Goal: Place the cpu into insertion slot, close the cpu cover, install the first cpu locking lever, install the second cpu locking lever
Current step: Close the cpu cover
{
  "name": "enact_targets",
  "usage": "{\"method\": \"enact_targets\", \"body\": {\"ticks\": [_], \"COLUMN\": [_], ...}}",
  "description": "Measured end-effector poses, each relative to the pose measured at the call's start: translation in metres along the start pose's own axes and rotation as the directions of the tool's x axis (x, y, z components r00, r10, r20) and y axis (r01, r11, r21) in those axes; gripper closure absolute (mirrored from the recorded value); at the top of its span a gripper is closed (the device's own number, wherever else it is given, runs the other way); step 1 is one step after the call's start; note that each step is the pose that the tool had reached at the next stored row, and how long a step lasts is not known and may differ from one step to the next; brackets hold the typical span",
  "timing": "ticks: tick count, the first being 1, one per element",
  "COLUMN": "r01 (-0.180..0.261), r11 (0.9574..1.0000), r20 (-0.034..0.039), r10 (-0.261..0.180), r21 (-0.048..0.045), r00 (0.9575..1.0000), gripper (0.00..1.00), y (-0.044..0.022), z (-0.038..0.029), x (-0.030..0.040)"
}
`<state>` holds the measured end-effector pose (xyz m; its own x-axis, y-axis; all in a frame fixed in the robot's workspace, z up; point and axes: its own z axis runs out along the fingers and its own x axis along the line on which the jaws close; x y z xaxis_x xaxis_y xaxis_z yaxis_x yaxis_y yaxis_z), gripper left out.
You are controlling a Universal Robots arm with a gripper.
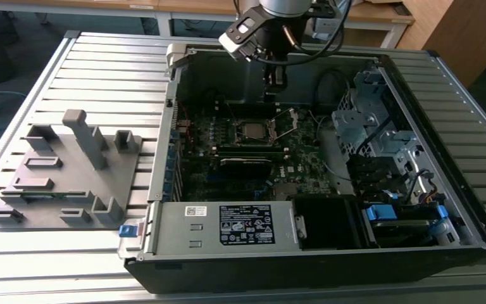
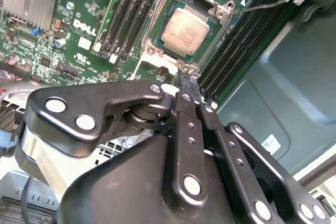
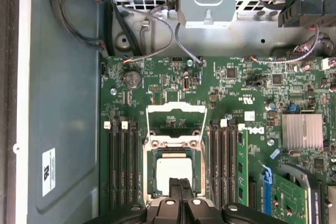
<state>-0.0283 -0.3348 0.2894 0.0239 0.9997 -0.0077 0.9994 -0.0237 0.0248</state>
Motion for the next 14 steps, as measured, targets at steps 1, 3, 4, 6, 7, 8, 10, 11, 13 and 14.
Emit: {"method": "enact_targets", "body": {"ticks": [1, 3, 4, 6, 7, 8, 10, 11, 13, 14], "r01": [0.000, 0.000, 0.000, 0.000, 0.000, 0.000, 0.000, 0.000, 0.000, 0.000], "r11": [1.0000, 1.0000, 1.0000, 1.0000, 1.0000, 1.0000, 1.0000, 1.0000, 1.0000, 1.0000], "r20": [0.0000, 0.0000, -0.0001, 0.0000, -0.0001, -0.0001, -0.0001, -0.0001, -0.0001, -0.0001], "r10": [0.000, 0.000, 0.000, 0.000, 0.000, 0.000, 0.000, 0.000, 0.000, 0.000], "r21": [0.0000, 0.0001, 0.0001, 0.0000, 0.0000, 0.0000, 0.0000, 0.0000, 0.0000, 0.0000], "r00": [1.0000, 1.0000, 1.0000, 1.0000, 1.0000, 1.0000, 1.0000, 1.0000, 1.0000, 1.0000], "gripper": [0.90, 0.90, 0.90, 0.90, 0.90, 0.90, 0.90, 0.90, 0.90, 0.90], "y": [0.0016, 0.0045, 0.0060, 0.0093, 0.0109, 0.0126, 0.0161, 0.0180, 0.0219, 0.0237], "z": [0.0000, 0.0001, 0.0001, 0.0002, 0.0003, 0.0004, 0.0006, 0.0007, 0.0009, 0.0010], "x": [0.0000, 0.0001, 0.0001, 0.0002, 0.0002, 0.0003, 0.0004, 0.0004, 0.0005, 0.0006]}}
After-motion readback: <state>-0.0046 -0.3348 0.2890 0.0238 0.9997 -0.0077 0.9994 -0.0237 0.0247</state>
